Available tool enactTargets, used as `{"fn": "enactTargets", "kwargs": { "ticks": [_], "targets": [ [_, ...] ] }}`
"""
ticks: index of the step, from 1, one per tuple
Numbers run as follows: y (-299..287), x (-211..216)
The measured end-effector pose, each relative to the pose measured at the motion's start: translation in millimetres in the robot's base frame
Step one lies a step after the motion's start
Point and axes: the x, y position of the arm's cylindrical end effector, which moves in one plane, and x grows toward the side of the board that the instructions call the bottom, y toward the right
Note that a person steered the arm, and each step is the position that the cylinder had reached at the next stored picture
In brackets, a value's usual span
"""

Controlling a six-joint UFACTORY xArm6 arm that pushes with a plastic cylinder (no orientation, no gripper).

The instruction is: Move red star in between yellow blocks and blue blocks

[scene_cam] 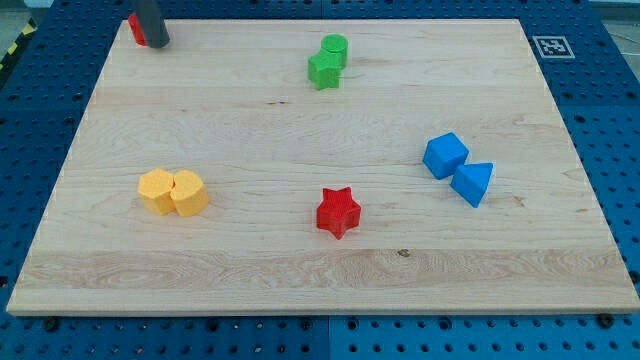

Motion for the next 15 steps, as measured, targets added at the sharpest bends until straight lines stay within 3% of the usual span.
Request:
{"fn": "enactTargets", "kwargs": {
  "ticks": [2, 3, 8, 11, 15],
  "targets": [
    [25, 0],
    [68, 17],
    [208, 152],
    [239, 215],
    [295, 260]
  ]
}}
